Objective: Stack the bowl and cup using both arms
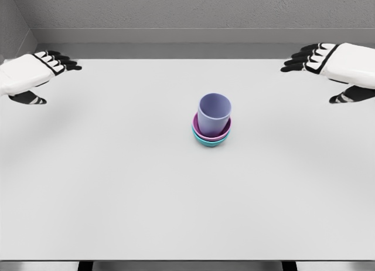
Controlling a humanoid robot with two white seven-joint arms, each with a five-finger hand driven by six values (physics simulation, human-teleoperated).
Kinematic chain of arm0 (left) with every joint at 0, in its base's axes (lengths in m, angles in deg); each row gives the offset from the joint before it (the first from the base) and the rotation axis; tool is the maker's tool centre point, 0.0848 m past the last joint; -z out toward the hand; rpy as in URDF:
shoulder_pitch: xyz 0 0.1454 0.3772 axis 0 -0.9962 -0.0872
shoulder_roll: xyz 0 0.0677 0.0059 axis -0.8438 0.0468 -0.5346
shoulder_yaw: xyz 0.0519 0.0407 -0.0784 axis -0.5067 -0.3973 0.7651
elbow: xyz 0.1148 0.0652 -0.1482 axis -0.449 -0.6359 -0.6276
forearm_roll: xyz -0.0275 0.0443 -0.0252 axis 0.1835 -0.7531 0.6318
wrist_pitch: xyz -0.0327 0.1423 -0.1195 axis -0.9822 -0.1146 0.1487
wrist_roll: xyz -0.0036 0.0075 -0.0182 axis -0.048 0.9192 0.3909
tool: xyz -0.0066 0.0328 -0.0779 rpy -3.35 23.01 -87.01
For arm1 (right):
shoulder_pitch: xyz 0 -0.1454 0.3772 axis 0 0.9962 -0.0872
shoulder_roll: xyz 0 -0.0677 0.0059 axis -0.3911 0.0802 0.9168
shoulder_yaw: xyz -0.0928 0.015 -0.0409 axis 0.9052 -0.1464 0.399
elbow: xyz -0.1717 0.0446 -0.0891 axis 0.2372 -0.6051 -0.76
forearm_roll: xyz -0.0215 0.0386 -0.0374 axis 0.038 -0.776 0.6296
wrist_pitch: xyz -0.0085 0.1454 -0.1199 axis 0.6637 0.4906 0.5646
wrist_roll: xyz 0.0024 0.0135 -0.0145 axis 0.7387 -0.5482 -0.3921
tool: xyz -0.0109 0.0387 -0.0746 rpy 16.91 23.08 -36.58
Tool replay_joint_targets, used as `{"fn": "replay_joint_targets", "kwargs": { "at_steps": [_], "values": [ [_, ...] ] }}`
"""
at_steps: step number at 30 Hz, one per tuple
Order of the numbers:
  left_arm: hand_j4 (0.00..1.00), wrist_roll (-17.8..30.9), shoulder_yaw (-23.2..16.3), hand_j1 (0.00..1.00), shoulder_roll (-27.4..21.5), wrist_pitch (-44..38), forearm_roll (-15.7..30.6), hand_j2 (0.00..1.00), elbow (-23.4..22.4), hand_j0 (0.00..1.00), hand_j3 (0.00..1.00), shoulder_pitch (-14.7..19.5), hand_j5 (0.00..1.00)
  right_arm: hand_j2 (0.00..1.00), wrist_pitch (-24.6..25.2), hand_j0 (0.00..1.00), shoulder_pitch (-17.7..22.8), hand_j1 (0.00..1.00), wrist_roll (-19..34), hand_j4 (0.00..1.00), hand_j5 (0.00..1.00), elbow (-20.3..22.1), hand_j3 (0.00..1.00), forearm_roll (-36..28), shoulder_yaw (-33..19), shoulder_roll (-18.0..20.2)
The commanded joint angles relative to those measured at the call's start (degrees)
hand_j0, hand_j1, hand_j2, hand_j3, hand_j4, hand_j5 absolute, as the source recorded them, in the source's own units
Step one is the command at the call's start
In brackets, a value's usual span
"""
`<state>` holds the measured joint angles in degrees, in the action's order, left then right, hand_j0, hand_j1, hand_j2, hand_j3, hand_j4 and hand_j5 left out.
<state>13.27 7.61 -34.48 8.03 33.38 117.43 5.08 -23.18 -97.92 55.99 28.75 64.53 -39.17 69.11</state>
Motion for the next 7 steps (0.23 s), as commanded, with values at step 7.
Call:
{"fn": "replay_joint_targets", "kwargs": {
  "at_steps": [7],
  "values": [
    [1.00,0.05,0.10,1.00,0.17,-0.04,0.29,1.00,-2.04,1.00,1.00,0.00,1.00,1.00,0.11,1.00,1.06,1.00,-0.03,1.00,1.00,0.75,1.00,-0.31,-0.29,-0.09]
  ]
}}
